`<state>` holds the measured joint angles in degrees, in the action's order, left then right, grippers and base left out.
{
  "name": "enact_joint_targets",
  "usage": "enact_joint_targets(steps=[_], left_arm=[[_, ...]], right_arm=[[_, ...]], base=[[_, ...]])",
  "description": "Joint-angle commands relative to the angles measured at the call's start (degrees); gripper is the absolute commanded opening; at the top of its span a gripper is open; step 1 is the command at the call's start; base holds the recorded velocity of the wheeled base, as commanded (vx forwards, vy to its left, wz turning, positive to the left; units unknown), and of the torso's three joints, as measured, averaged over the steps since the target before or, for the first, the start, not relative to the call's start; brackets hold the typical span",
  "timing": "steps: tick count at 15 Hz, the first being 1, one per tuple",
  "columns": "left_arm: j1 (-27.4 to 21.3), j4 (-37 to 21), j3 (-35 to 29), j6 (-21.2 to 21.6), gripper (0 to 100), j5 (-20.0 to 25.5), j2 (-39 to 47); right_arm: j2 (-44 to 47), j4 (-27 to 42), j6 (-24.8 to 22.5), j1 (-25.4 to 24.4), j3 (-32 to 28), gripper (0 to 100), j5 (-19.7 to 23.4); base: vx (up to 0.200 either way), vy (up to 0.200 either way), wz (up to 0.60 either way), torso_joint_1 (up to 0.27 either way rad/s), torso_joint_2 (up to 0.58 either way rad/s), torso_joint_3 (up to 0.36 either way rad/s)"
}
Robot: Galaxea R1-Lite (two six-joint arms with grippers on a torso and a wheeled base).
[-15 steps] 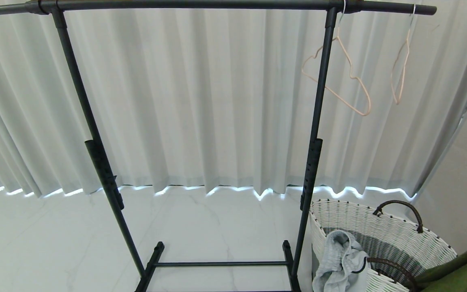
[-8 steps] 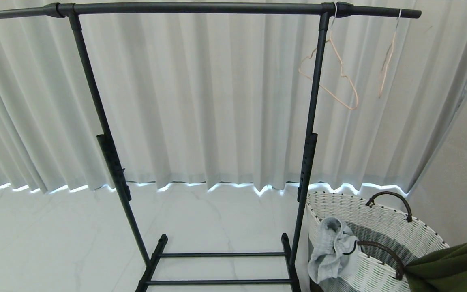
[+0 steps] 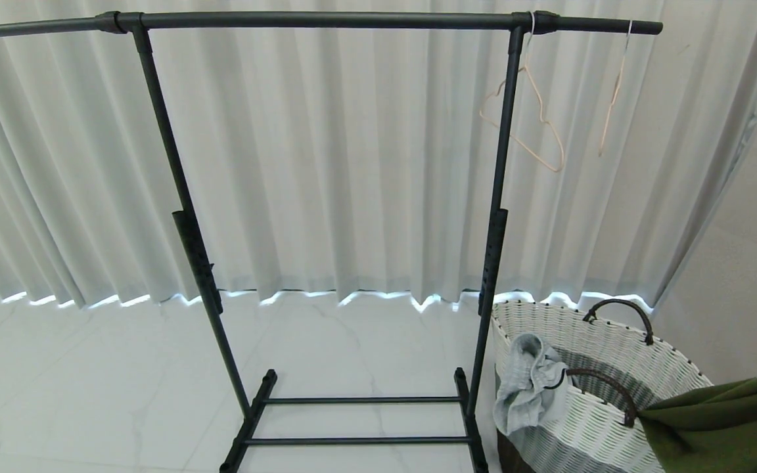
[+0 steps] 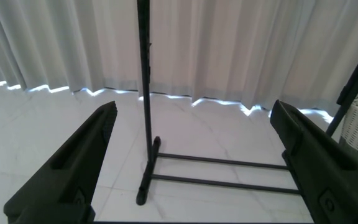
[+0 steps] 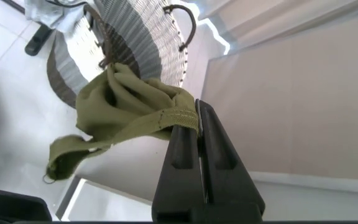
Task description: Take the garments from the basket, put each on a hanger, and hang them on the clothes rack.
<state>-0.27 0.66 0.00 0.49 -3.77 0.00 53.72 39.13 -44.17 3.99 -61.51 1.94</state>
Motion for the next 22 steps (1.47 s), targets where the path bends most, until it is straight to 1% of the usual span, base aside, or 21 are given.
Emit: enact_joint_targets(steps=[1, 6, 11, 14, 15, 16, 17, 20, 22], left_arm=[[0.0, 0.04, 0.0, -0.05, 100, -0.01, 0.0], [0.0, 0.04, 0.0, 0.04, 100, -0.01, 0.09], [0.0, 0.13, 0.0, 0.04, 100, -0.01, 0.0], [0.0, 0.13, 0.0, 0.57, 100, -0.01, 0.0], [0.0, 0.13, 0.0, 1.36, 100, -0.01, 0.09], [0.0, 0.13, 0.0, 3.38, 100, 0.08, 0.0], [0.0, 0.13, 0.0, 3.12, 100, 0.08, 0.0], [0.0, 0.04, 0.0, 3.38, 100, 0.08, 0.0], [0.0, 0.04, 0.0, 3.56, 100, 0.08, 0.0]], right_arm=[[0.15, -0.02, -0.13, -0.12, -0.01, 0, 0.0], [0.15, -0.02, -0.13, -1.35, -0.01, 0, -0.09], [0.07, -0.11, -0.13, -1.44, -0.01, 0, -0.09], [0.07, -0.02, -0.13, -1.53, 0.08, 0, -0.09], [-0.02, -0.02, -0.22, -1.79, 0.08, 0, -0.09], [-0.02, 0.07, -0.13, -2.58, 0.17, 0, -0.09], [-0.02, -0.02, -0.13, -3.02, 0.78, 0, -0.09], [-1.34, -0.02, 0.13, -3.37, 3.51, 0, -0.09], [-3.36, -0.11, 0.13, -3.37, 6.93, 0, 0.0]], base=[[0.0, 0.2, 0.0, 0.012, 0.01, 0.002], [0.0, 0.2, 0.0, 0.002, 0.0, 0.001], [0.0, 0.2, 0.0, 0.003, 0.0, 0.001], [0.0, 0.0, 0.0, 0.0, 0.0, 0.0], [0.0, 0.0, 0.0, 0.0, 0.0, 0.0], [0.0, 0.0, 0.0, 0.0, 0.0, 0.0], [0.0, 0.0, 0.0, 0.0, 0.0, 0.0], [0.0, 0.0, 0.0, 0.0, 0.0, 0.0], [0.0, 0.0, 0.0, 0.0, 0.0, 0.0]])
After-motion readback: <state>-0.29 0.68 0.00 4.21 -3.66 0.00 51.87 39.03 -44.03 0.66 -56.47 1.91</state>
